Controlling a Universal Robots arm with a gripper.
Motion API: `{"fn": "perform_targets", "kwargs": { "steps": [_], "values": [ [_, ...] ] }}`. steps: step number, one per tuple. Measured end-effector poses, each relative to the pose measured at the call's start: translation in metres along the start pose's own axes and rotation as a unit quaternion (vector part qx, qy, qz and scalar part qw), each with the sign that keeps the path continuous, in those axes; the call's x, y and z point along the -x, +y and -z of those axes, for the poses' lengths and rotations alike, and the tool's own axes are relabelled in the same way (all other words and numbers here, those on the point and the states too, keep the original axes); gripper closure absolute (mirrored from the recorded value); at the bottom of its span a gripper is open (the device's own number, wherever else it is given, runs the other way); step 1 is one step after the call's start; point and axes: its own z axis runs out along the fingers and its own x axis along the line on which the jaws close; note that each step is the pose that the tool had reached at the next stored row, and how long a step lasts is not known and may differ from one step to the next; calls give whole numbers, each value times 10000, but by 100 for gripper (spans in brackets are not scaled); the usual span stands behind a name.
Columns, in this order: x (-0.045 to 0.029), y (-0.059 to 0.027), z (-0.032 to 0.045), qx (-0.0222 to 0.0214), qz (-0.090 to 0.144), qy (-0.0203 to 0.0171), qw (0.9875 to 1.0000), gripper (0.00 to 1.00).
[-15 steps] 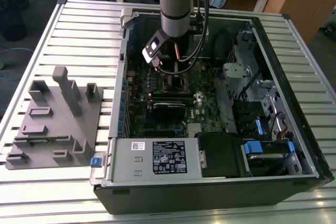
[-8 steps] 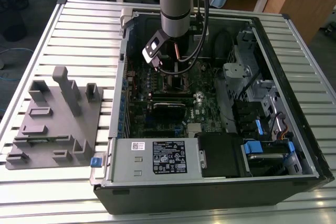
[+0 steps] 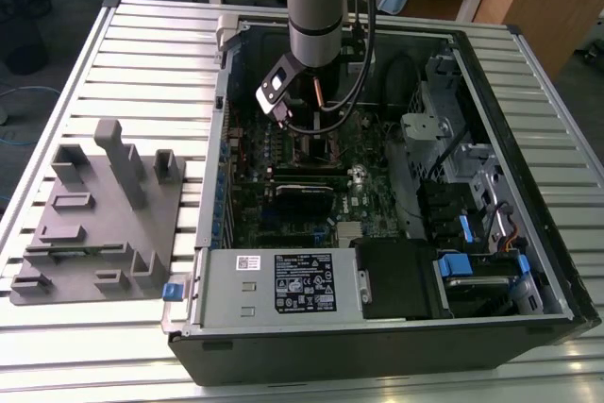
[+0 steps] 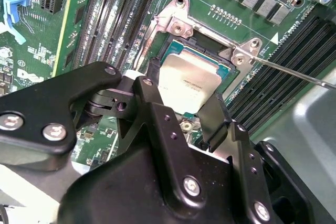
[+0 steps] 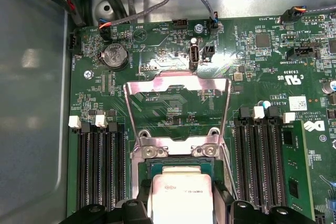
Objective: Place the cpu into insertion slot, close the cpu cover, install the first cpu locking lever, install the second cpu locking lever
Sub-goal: 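Place the cpu into insertion slot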
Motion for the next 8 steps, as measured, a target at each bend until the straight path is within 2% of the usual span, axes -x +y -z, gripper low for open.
{"fn": "perform_targets", "kwargs": {
  "steps": [8],
  "values": [
    [1,-2,-11,-1,1,-2,10000,46]
  ]
}}
